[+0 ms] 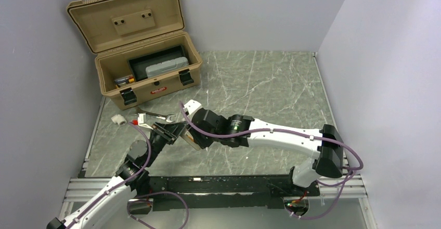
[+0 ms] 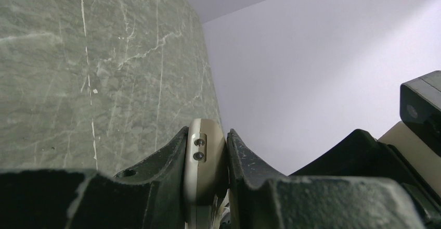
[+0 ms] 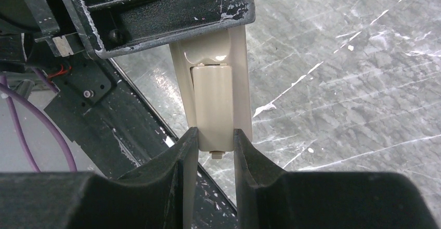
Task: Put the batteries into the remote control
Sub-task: Load the battery cover into the remote control.
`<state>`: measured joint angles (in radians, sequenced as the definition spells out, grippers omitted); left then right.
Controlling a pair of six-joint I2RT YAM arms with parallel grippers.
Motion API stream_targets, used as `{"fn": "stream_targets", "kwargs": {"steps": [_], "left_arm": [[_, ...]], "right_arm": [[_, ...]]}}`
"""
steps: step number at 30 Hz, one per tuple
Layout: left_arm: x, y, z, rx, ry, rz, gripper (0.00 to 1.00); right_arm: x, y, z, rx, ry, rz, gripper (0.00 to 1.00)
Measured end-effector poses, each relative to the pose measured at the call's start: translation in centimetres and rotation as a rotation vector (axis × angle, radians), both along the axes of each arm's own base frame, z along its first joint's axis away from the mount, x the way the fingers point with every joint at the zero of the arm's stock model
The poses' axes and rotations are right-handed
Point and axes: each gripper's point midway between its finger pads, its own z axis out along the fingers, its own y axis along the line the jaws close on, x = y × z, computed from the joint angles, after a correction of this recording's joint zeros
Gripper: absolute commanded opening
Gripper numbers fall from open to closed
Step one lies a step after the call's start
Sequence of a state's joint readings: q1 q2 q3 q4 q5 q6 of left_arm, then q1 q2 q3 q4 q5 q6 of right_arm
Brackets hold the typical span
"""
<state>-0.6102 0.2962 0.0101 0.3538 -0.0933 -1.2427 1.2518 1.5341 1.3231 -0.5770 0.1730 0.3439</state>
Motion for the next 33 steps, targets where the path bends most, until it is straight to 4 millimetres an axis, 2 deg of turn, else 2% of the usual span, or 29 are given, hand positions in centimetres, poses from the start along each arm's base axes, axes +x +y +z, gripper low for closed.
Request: {"fn": "stream_targets", "kwargs": {"steps": [5,33], "left_arm": [[0.02,0.0,-0.08,0.002,0.003,0.0,0.0],[0.01,0.0,-0.09,0.002,0.003,0.0,0.0]], "right_arm": [[-0.09,0.25,-0.79,-0.016,0.012,0.007,0.09],[-0.28,0.37,-1.05,-0.019,0.022,0.016,0.09]]}}
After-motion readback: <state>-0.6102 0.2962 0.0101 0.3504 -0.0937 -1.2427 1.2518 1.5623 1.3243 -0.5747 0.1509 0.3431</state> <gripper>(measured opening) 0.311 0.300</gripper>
